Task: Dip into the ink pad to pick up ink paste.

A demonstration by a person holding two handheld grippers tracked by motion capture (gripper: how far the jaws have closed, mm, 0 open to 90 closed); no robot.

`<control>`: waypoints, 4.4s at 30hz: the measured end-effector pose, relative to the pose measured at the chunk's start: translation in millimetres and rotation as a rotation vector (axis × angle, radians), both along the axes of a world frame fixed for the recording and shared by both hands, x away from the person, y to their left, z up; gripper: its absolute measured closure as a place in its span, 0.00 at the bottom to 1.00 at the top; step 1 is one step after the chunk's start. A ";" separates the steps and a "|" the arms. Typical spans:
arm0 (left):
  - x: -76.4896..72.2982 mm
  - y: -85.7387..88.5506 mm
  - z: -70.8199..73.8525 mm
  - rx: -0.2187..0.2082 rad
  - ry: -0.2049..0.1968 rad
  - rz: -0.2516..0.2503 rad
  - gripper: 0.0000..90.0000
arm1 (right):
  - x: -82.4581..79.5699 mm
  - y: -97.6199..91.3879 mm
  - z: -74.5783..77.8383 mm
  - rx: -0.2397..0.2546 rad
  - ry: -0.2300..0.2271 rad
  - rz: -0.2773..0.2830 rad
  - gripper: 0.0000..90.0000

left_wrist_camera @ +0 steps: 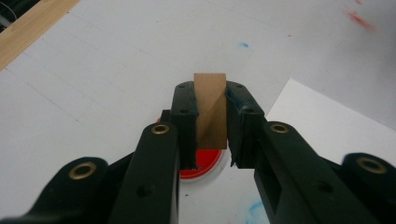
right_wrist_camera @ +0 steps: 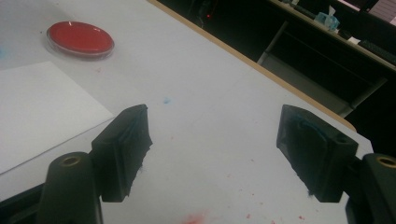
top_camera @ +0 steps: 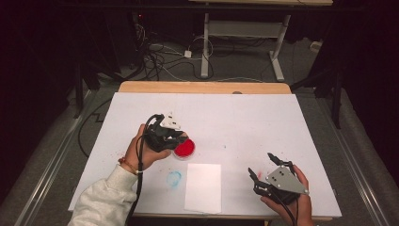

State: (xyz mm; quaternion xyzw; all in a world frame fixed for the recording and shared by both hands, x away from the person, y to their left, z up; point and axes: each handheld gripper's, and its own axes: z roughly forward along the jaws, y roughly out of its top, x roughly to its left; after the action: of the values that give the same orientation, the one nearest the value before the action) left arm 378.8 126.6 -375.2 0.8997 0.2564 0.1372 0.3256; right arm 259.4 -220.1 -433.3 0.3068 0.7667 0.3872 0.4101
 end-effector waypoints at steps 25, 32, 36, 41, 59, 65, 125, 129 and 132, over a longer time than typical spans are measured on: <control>34.9 -6.1 -70.3 0.075 0.156 0.058 0.82 | -2.2 1.7 -3.5 -0.028 0.014 0.012 0.29; 36.8 -9.5 -72.4 0.093 0.156 0.051 0.82 | -1.5 3.5 -4.4 -0.037 0.017 0.015 0.29; 38.7 -7.4 -73.2 0.076 0.171 0.050 0.82 | -2.1 4.1 -4.1 -0.039 0.016 0.015 0.29; 37.4 -10.1 -73.0 0.093 0.161 0.055 0.82 | -1.2 4.8 -4.9 -0.042 0.027 0.026 0.28; 39.2 -7.2 -74.5 0.069 0.178 0.057 0.82 | -1.1 4.7 -4.3 -0.047 0.021 0.022 0.28; 38.6 -8.0 -74.7 0.075 0.172 0.056 0.82 | -1.2 6.0 -4.4 -0.049 0.022 0.023 0.28; 34.4 -4.7 -67.4 0.065 0.162 0.038 0.82 | -1.3 2.9 -3.2 -0.055 0.022 0.018 0.28; 37.7 -4.5 -73.3 0.049 0.179 0.043 0.82 | -1.5 3.1 -3.3 -0.057 0.022 0.019 0.28; 38.4 -4.5 -74.3 0.048 0.181 0.041 0.82 | -1.5 3.0 -3.2 -0.058 0.021 0.016 0.28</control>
State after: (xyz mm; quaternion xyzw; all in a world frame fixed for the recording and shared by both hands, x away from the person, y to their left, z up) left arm 417.2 122.2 -449.5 0.9105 0.2998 0.0678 0.2766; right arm 257.9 -217.1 -436.5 0.2925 0.7843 0.3649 0.4076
